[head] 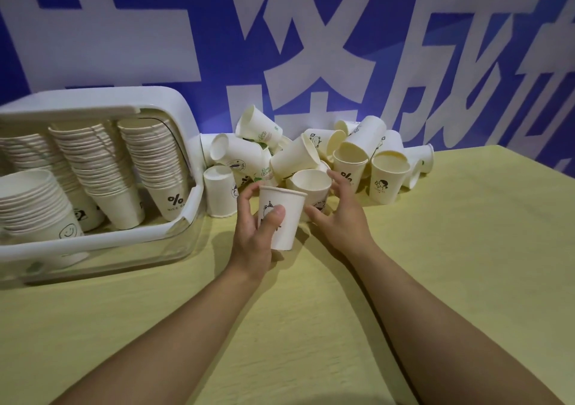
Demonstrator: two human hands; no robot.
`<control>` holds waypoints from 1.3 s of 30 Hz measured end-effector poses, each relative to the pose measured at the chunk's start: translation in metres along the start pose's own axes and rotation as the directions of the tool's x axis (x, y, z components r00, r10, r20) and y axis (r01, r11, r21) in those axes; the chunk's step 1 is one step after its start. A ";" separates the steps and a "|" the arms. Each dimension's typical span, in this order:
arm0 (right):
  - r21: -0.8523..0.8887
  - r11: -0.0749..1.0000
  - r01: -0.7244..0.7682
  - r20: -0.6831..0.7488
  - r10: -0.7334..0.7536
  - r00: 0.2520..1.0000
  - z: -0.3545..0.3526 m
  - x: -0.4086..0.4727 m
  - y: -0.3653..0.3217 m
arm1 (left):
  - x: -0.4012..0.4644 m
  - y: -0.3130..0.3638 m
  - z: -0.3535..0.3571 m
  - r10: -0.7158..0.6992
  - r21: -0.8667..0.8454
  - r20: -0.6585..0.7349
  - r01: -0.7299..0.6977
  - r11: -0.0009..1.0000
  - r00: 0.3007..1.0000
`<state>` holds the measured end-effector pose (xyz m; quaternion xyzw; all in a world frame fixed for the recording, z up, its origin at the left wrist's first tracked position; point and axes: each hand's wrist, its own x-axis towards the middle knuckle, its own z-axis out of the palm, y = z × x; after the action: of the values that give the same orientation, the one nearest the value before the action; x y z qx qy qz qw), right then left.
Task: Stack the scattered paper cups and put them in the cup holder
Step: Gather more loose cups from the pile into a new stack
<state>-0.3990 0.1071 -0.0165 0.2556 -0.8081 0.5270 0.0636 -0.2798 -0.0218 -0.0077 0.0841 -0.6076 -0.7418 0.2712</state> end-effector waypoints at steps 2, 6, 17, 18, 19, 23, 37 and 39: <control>0.027 1.000 -0.007 0.014 0.007 1.000 0.000 0.001 -0.001 | 0.009 0.000 -0.002 -0.059 -0.079 -0.038 0.056 0.995 0.998; 0.063 0.998 -0.030 0.027 0.028 0.999 -0.001 0.001 -0.003 | 0.023 -0.001 -0.004 -0.103 -0.207 -0.145 0.072 0.976 0.984; 0.010 1.000 0.014 0.051 -0.015 0.999 0.004 -0.002 -0.010 | 0.017 0.001 -0.003 0.178 0.076 -0.370 -0.161 0.984 0.912; 0.023 1.000 0.020 0.035 -0.021 0.999 0.004 -0.003 -0.012 | 0.016 0.002 -0.002 0.171 0.067 -0.356 -0.158 0.985 0.918; 0.051 0.998 0.023 0.011 -0.023 1.000 0.003 -0.003 -0.014 | 0.015 0.002 -0.003 0.170 0.068 -0.338 -0.156 0.985 0.926; 0.306 0.951 0.046 -0.158 0.003 0.987 -0.006 -0.005 -0.028 | 0.012 0.000 -0.003 0.198 0.141 -0.184 -0.174 0.975 0.963; 0.380 0.923 0.064 -0.008 -0.066 0.998 0.005 -0.042 -0.054 | -0.002 0.002 0.000 0.254 0.340 0.163 -0.296 0.893 0.953; 0.313 0.946 0.086 0.004 -0.092 0.996 0.005 -0.043 -0.054 | -0.004 0.005 0.001 0.276 0.339 0.149 -0.311 0.888 0.950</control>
<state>-0.3347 0.1010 0.0099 0.3035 -0.7028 0.6422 0.0387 -0.2755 -0.0193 -0.0037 0.0031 -0.7506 -0.5722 0.3306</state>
